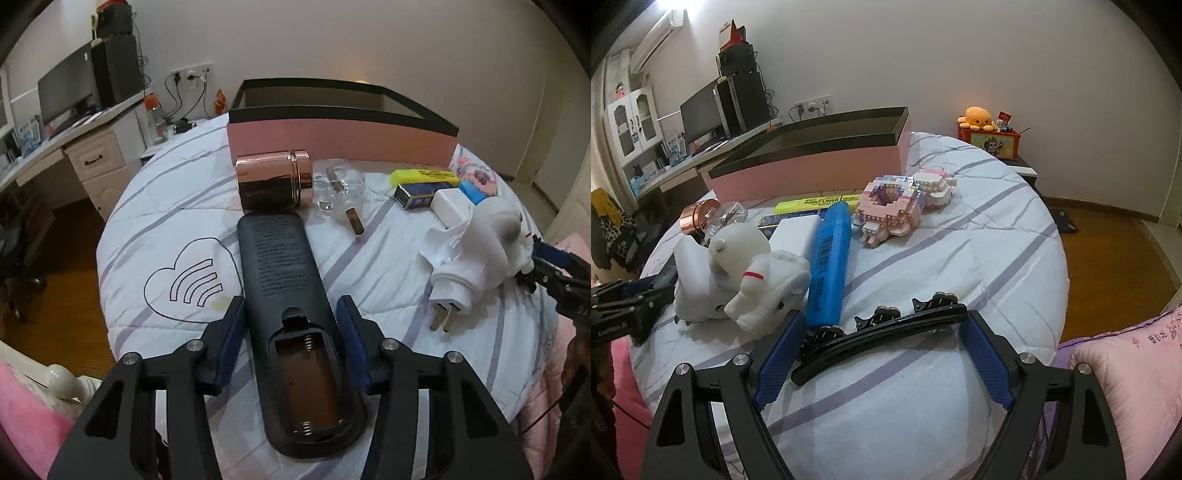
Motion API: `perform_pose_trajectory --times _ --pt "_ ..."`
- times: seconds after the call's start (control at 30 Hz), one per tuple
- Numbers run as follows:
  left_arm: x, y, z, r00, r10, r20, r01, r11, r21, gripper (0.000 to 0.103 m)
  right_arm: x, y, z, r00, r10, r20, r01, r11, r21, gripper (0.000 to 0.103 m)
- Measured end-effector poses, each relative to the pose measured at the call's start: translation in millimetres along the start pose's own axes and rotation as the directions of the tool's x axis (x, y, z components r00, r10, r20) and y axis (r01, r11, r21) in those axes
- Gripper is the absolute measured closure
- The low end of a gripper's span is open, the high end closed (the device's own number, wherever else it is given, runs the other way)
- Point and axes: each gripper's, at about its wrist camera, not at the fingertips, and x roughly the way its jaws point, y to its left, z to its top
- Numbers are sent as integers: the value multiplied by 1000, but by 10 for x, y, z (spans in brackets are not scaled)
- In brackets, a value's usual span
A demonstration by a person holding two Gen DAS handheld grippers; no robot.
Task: Organize rigid objects
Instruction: 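Grasp the black remote control with the left tool while the right tool grasps the black hair clip, then carry the remote and hair clip into the pink box and open both tools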
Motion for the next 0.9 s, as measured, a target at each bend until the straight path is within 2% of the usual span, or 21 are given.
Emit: perform_pose_trajectory --times 0.17,0.6,0.77,0.9 --pt "-59 38 7 1000 -7 3 7 1000 -13 59 -37 12 12 1000 9 2 -9 1000 -5 17" --pt "-311 82 152 997 -38 69 38 999 -4 59 -179 3 228 998 18 57 -17 1000 -15 17" --pt "-415 71 342 992 -56 110 54 998 18 59 -198 89 399 995 42 87 -38 998 -43 17" --pt "-415 35 622 987 -82 141 77 996 38 59 -138 172 643 991 79 106 -72 995 -69 17"
